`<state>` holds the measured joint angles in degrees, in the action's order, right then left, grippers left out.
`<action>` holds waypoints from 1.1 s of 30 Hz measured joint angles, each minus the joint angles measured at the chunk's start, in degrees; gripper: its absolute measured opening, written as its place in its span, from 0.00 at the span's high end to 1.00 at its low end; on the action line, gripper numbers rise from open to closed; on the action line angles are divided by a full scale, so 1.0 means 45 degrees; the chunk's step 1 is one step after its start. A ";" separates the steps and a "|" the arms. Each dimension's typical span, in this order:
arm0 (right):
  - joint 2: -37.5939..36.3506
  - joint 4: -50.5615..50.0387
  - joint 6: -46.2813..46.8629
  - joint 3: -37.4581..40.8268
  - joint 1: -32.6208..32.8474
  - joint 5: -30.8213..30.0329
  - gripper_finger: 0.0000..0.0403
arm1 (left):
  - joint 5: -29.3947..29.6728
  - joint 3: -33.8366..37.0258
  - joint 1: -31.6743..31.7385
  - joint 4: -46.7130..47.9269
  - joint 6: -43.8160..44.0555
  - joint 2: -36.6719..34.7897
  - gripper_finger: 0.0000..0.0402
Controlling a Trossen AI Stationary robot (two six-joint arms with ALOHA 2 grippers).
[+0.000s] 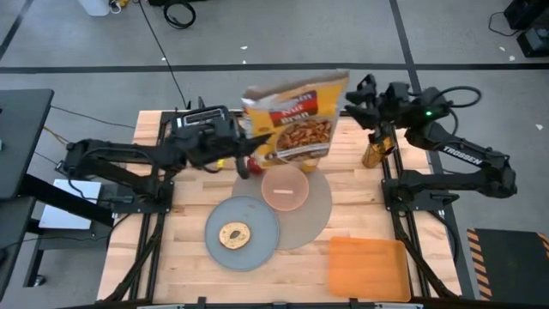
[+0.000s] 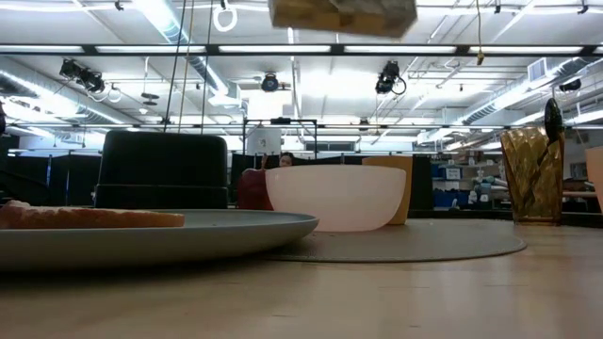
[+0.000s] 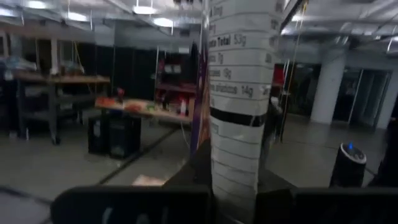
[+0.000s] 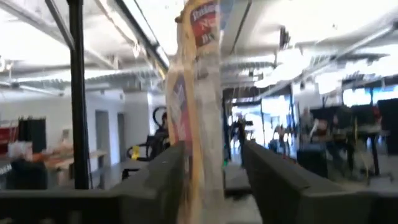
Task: Arrange a breakfast setting
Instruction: Pour the cereal from the yellow cereal box into the orange bowl
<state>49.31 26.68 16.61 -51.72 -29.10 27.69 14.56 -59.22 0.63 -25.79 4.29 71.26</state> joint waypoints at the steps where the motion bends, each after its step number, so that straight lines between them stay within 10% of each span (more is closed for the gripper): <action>1: -0.0129 0.0052 0.0027 0.0000 -0.0133 -0.0071 0.52 | 0.0034 0.0000 0.0030 0.0048 -0.0084 -0.0282 0.97; 19: 0.1394 -0.2563 -0.0397 0.0019 -0.0031 -0.0216 0.16 | 0.0186 0.0003 0.0038 -0.2578 -0.1786 -0.2166 0.97; 33: 0.4199 0.3672 0.1078 0.0019 0.1727 -0.1291 0.13 | 0.0155 0.0008 0.0277 -0.4795 -0.2047 -0.0783 0.97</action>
<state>68.20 43.21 21.46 -51.64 -21.33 21.88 15.26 -59.19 1.87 -47.37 -4.92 67.74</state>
